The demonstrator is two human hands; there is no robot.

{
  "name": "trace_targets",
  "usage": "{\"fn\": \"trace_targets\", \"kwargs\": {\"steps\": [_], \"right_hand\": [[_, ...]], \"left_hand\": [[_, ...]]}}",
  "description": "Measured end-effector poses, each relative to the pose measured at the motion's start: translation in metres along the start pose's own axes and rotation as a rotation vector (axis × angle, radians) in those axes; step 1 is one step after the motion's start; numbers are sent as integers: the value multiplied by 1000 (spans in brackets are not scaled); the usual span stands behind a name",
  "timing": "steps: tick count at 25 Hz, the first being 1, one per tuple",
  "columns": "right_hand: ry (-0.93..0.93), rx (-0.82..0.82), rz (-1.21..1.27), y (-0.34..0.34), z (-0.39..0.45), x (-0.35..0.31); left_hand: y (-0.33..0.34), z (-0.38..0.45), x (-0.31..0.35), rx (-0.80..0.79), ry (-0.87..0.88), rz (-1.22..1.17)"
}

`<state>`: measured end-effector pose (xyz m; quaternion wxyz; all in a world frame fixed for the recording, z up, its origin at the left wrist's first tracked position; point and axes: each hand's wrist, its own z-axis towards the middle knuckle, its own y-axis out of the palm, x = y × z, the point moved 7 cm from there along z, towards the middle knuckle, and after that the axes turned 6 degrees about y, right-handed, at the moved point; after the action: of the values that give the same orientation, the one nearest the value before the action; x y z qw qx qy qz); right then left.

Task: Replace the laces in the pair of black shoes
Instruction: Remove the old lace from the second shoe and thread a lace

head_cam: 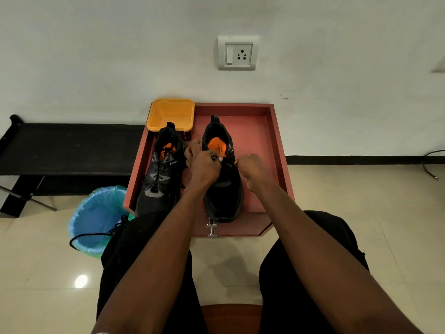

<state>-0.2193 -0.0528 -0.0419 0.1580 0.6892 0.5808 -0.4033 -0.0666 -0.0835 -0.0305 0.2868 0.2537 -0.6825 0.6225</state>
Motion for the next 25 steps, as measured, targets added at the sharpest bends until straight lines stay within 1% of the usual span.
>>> {"fn": "trace_targets", "kwargs": {"steps": [2, 6, 10, 12, 14, 16, 20, 25], "right_hand": [[5, -25, 0, 6, 3, 4], [-55, -24, -69, 9, 7, 6], [-103, -7, -120, 8, 8, 6], [-118, 2, -157, 9, 7, 6], [-137, 17, -199, 9, 6, 6], [-159, 28, -233, 9, 6, 5], [-194, 33, -274, 10, 4, 4], [-245, 45, -313, 9, 0, 2]], "left_hand": [[11, 8, -14, -15, -49, -77], [9, 4, -2, -75, -57, -130], [19, 6, -13, -31, -58, -136], [13, 0, -3, -42, -61, -121], [11, -2, 0, -2, -29, -103], [12, -1, -1, 21, -20, -133], [16, 3, -4, 8, -25, -204], [16, 2, -2, 6, 2, -166]]}}
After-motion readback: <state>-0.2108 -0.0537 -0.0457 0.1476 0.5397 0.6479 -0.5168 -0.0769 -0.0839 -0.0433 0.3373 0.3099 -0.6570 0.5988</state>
